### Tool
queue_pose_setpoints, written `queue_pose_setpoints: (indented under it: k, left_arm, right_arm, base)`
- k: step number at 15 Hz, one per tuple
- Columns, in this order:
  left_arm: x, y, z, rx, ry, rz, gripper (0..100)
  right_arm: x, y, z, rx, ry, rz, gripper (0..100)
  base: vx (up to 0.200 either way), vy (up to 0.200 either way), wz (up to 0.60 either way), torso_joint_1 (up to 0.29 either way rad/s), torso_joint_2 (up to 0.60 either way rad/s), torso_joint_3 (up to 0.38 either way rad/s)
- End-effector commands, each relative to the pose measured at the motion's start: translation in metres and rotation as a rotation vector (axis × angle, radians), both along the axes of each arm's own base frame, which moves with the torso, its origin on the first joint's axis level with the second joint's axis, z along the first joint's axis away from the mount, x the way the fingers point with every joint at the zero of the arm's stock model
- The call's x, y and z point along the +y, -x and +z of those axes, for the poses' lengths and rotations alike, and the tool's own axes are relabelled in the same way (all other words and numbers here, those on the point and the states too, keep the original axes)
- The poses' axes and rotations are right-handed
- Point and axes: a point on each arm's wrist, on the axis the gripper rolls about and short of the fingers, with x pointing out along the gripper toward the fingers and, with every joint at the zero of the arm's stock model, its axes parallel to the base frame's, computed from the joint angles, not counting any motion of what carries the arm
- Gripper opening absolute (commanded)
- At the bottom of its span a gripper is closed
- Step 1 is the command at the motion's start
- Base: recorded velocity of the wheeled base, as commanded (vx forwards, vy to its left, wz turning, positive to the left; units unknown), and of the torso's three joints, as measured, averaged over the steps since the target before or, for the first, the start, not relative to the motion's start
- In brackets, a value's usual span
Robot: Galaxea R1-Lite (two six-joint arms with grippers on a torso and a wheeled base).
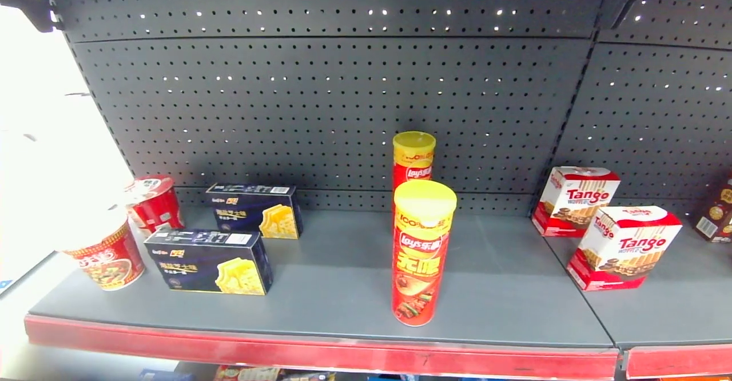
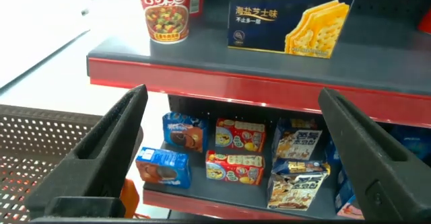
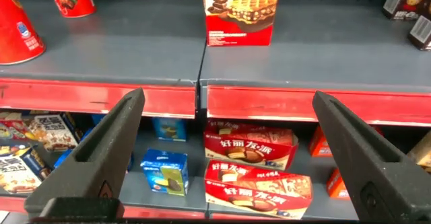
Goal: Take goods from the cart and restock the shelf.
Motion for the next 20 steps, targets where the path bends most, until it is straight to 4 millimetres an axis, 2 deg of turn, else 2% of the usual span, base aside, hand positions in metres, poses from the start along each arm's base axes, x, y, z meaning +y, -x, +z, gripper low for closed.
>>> queue_pose_setpoints:
  k: [1, 20]
  left_arm:
    - [0.0000, -0.0001, 0.0001, 0.001, 0.000, 0.000, 100]
    - [0.0000, -0.0001, 0.0001, 0.001, 0.000, 0.000, 100]
  right_arm:
    - [0.0000, -0.0001, 0.0000, 0.001, 0.000, 0.000, 100]
    - [0.0000, -0.0001, 0.0000, 0.001, 0.002, 0.000, 100]
  base:
    - [0.000, 0.000, 0.00, 0.000, 0.00, 0.000]
    - [0.011, 0.000, 0.00, 0.000, 0.00, 0.000]
